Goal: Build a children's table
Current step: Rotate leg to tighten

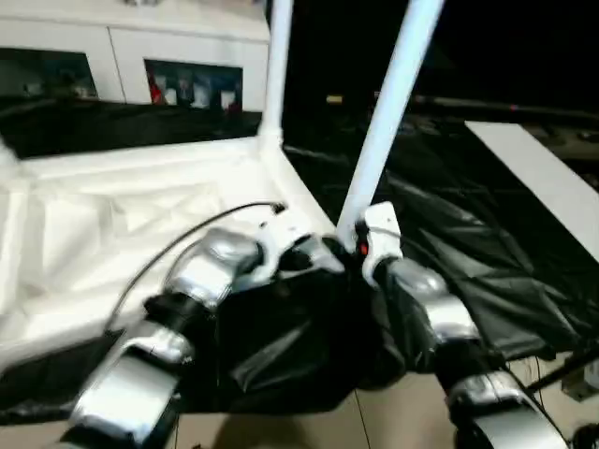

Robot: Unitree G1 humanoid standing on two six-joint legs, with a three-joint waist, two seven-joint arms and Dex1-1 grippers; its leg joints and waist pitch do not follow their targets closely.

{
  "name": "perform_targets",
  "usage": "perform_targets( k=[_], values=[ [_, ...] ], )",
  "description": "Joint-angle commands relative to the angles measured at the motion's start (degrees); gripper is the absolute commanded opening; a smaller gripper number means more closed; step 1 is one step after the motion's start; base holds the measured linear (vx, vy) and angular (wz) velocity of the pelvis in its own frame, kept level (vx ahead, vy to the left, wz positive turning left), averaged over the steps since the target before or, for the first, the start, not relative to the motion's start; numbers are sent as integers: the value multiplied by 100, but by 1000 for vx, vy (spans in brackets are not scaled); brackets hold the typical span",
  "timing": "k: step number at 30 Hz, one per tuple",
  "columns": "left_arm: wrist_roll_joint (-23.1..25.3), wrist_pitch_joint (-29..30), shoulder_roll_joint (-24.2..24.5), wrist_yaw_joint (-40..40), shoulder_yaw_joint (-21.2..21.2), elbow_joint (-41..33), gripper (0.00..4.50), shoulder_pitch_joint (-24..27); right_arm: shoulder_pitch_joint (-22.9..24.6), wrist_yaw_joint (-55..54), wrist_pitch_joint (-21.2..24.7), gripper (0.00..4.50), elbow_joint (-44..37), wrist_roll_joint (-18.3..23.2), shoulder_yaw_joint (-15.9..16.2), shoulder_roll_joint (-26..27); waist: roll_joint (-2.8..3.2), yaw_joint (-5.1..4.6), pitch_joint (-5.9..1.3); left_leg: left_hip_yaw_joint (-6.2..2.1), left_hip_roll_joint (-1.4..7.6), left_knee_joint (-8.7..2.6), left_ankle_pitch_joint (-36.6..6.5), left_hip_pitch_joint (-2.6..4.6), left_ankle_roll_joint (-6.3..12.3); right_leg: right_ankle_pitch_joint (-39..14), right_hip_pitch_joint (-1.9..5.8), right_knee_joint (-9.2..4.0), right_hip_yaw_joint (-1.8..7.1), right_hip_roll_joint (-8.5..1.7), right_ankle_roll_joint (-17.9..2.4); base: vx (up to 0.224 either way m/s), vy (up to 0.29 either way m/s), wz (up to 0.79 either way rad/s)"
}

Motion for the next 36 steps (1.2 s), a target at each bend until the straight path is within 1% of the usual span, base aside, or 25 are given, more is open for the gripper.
perform_targets(
  k=[1,2,4,5,6,7,10,12,13,15,16,17,18,19,20,21,22,23,25,27,29,31,33,35,36],
  values=[
    [55,50,-156,193,-86,239,0,-28,46,-262,175,256,397,-109,-12,50,116,-27,-255,-163,172,-462,-2610,57,-303,-2733,61,-592,235,-421,-550,0,0,0],
    [72,18,-202,231,-99,307,0,-67,-16,-303,145,256,459,-132,5,107,115,-19,-263,-148,179,-462,-2556,72,-284,-2467,51,-574,249,-416,-621,0,0,0],
    [97,-25,-227,245,-122,357,0,-96,-58,-319,107,256,500,-148,13,147,112,-15,-269,-129,173,-463,-2461,66,-260,-2197,58,-542,264,-402,-710,0,0,0],
    [112,-56,-240,218,-147,387,0,-117,-62,-145,34,290,477,-57,-36,194,103,-18,-268,-125,172,-461,-2432,57,-249,-2140,63,-535,268,-402,-733,0,0,0],
    [114,-72,-234,189,-154,386,0,-122,-34,39,1,311,389,40,-78,208,108,-1,-270,-112,177,-455,-2379,70,-219,-2036,62,-531,276,-409,-777,0,0,0],
    [115,-77,-232,181,-156,386,0,-123,-25,90,-9,324,364,67,-90,212,101,5,-266,-105,178,-457,-2320,58,-180,-1958,79,-522,279,-405,-809,0,0,0],
    [124,-106,-174,66,-177,351,0,-109,80,492,-40,344,82,218,-122,153,93,31,-271,-90,180,-453,-2194,53,-114,-1942,91,-525,284,-415,-821,0,0,0],
    [138,-169,-110,-77,-203,362,0,-92,133,769,-39,366,-89,263,-107,-21,88,57,-280,-80,183,-453,-2022,44,-71,-1744,116,-508,289,-408,-848,0,0,0],
    [140,-177,-101,-99,-207,368,0,-91,138,812,-36,366,-108,273,-107,-51,90,62,-284,-75,187,-454,-1919,39,-50,-1600,124,-491,288,-406,-905,0,0,0],
    [103,-284,-3,-410,-268,330,0,-34,287,1516,23,366,-456,426,-20,-426,91,85,-294,-58,190,-437,-1766,39,13,-1346,147,-472,292,-402,-964,0,0,0],
    [103,-284,-3,-410,-268,330,0,-34,287,1516,23,366,-456,426,-20,-426,89,95,-293,-54,186,-436,-1726,38,41,-1282,152,-469,289,-397,-982,0,0,0],
    [58,-397,125,-765,-351,215,0,50,524,2235,48,366,-844,479,85,-847,92,97,-299,-49,183,-430,-1610,28,72,-1174,172,-451,287,-399,-1034,0,0,0],
    [37,-425,167,-895,-374,170,0,82,598,2433,52,366,-948,477,107,-971,80,138,-306,-40,184,-408,-1452,22,150,-1005,210,-448,287,-394,-1029,0,0,0],
    [26,-437,186,-958,-384,148,0,97,632,2524,55,366,-995,477,116,-1028,80,161,-314,-29,188,-393,-1277,22,224,-731,205,-407,295,-395,-1115,0,0,0],
    [23,-440,191,-976,-387,141,0,101,641,2550,56,366,-1009,476,119,-1043,82,167,-317,-28,189,-395,-1149,0,247,-583,219,-385,289,-396,-1188,0,0,0],
    [-12,-470,285,-1223,-436,48,0,159,759,2816,36,366,-1142,471,177,-1253,104,178,-318,-31,188,-396,-1119,5,231,-561,223,-379,285,-399,-1215,0,0,0],
    [-35,-523,477,-1635,-527,-113,0,254,974,3284,6,366,-1403,479,251,-1604,84,191,-322,-21,187,-379,-1066,8,242,-490,231,-369,284,-389,-1246,0,0,0],
    [-37,-527,482,-1649,-530,-118,0,257,978,3294,6,366,-1409,479,252,-1611,82,222,-303,-22,194,-388,-1089,6,274,-549,242,-394,281,-389,-1227,0,0,0],
    [-168,-585,705,-2258,-616,-388,0,383,1114,3630,29,366,-1619,509,300,-1858,116,220,-292,-20,199,-402,-1209,19,255,-732,220,-407,287,-390,-1234,0,0,0],
    [-213,-512,818,-2489,-650,-522,0,430,1145,3754,66,366,-1707,544,329,-1921,110,203,-278,-28,206,-421,-1415,28,178,-1081,202,-430,279,-394,-1209,0,0,0],
    [-229,-494,922,-2644,-657,-611,0,461,1179,3871,111,366,-1802,532,403,-1980,132,189,-252,-43,215,-444,-1775,56,66,-1622,156,-486,279,-395,-1106,0,0,0],
    [-247,-503,1014,-2749,-647,-681,0,486,1188,3908,89,366,-1790,445,495,-1978,132,188,-255,-59,222,-454,-1832,59,10,-1774,151,-491,278,-405,-1042,0,0,0],
    [-250,-506,1041,-2752,-642,-704,0,493,1182,3915,90,366,-1772,444,506,-1953,139,192,-265,-53,226,-448,-1813,73,-21,-1636,138,-479,285,-403,-1080,0,0,0],
    [-252,-500,1065,-2747,-631,-724,0,498,1178,3942,107,366,-1774,469,519,-1919,108,197,-277,-41,220,-435,-1679,58,-3,-1374,153,-445,288,-396,-1138,0,0,0],
    [-257,-466,1107,-2783,-617,-806,0,529,1213,4085,157,366,-1864,534,574,-1901,117,200,-283,-38,216,-431,-1573,47,21,-1228,166,-423,287,-395,-1167,0,0,0]
  ],
)
